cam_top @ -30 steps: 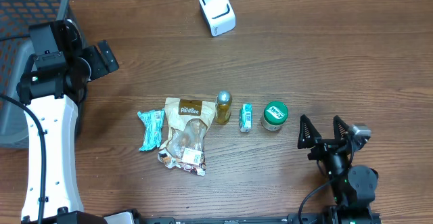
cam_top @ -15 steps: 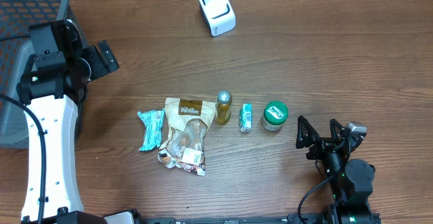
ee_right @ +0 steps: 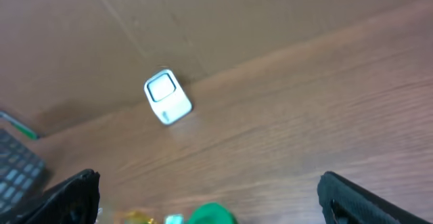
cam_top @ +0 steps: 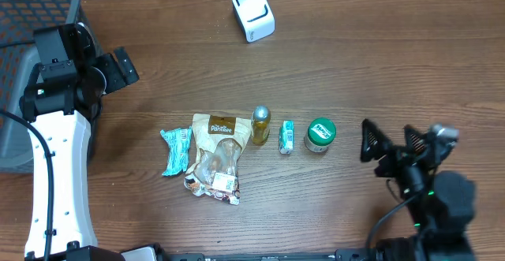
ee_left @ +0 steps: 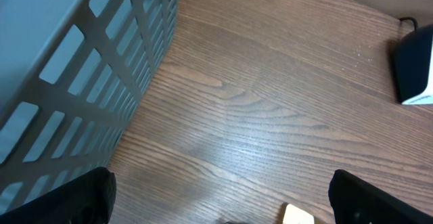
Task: Scan the item barcode
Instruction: 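Swing the right gripper over the green-lidded jar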
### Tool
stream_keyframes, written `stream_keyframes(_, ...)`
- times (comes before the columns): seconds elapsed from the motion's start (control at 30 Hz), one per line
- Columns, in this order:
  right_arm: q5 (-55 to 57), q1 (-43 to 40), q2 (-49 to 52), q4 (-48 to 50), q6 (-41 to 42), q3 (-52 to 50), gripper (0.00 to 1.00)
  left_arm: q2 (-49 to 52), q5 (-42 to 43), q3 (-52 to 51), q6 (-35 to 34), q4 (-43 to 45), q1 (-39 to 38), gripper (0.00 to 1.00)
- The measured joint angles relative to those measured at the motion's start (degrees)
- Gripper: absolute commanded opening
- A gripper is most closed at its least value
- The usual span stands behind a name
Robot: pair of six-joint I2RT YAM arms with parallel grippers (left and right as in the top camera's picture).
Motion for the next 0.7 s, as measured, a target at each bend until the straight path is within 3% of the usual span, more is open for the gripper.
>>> stream_keyframes(0.33, -3.0, 0.0, 27.5, -40.9, 0.0, 44.7, 1.00, 0.0, 0.2, 0.1, 0.0, 0.0, 0.0, 1.00)
stream_keyframes(0.43, -4.9, 0.0, 33.6, -45.8, 0.1, 49.5, 1.00, 0.0, 0.2, 0.1, 0.0, -0.1, 0.0, 1.00)
stream_keyframes(0.7, -12.3, 0.0, 46.6, -47.3, 0.1, 50.0, 1.00, 0.0, 0.2, 0.1, 0.0, -0.1, 0.0, 1.00)
